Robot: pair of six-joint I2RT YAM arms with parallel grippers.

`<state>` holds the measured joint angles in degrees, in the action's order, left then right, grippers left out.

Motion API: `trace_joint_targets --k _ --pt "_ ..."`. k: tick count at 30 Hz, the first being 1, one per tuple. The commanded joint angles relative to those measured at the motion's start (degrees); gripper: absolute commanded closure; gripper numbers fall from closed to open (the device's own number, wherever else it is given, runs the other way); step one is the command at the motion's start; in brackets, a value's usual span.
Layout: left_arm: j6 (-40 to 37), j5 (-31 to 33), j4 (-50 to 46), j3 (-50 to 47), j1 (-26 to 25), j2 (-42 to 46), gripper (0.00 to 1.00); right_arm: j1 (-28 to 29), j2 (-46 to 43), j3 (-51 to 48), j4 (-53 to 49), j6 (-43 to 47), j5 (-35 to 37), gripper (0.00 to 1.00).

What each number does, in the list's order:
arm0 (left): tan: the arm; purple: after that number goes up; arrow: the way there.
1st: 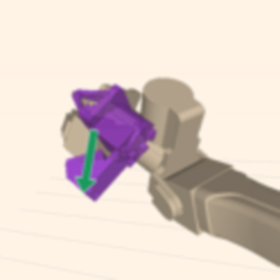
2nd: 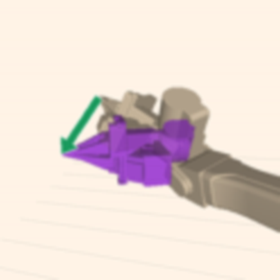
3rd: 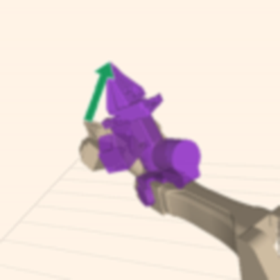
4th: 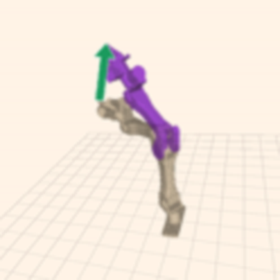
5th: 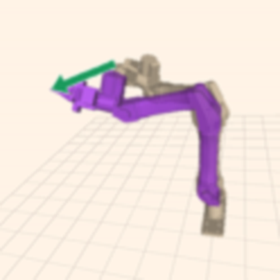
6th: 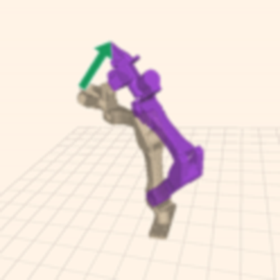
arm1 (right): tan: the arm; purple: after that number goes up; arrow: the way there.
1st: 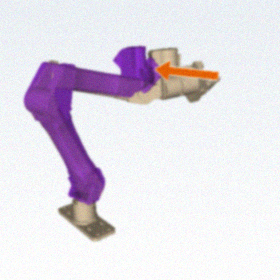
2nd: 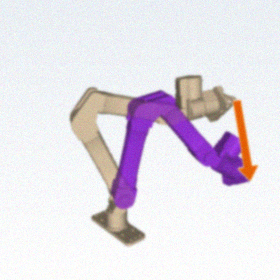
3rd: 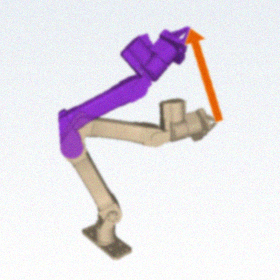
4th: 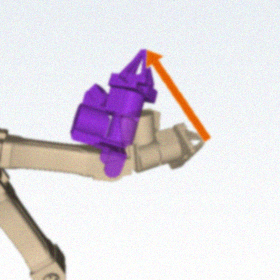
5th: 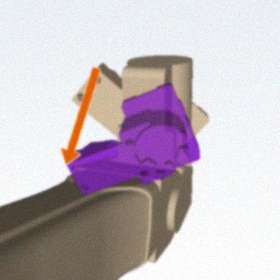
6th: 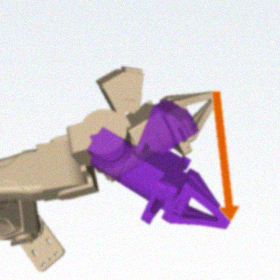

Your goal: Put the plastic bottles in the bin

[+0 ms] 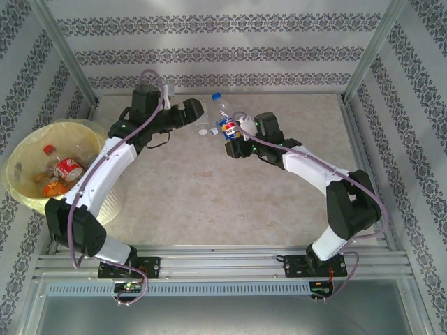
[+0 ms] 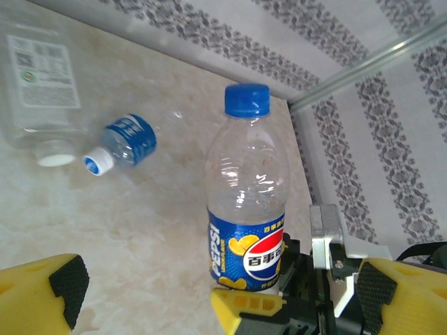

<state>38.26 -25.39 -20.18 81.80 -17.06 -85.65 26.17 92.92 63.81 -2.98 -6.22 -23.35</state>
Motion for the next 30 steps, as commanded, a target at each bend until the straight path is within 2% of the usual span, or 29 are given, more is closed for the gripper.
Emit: trace_joint_targets --k 1,7,20,23,27,30 --pt "1.85 -2.08 5.83 0.03 -2.45 -2.24 0.00 1.74 -2.90 -1.74 6.19 -5.74 -4.76 0.52" --pt "2.66 -1.79 5.33 2.66 -4.37 -7.66 0.00 3.50 -3.81 -3.36 9.75 -7.87 -6.14 0.52" --pt "1.34 -4.33 0.50 10.23 -6.63 -16.38 0.02 4.32 -1.31 1.37 5.99 -4.90 -9.26 0.49" --pt "1.72 -4.33 0.10 11.00 -6.67 -17.68 0.08 4.32 -0.58 2.40 5.99 -4.75 -10.46 0.48" --pt "0.71 -4.78 -1.37 12.63 -6.67 -18.78 0.30 4.07 0.81 4.38 4.19 -5.03 -11.09 0.43" --pt "-0.29 -4.47 -1.66 12.77 -6.67 -18.47 0.37 3.73 1.12 4.84 3.50 -5.08 -11.50 0.39"
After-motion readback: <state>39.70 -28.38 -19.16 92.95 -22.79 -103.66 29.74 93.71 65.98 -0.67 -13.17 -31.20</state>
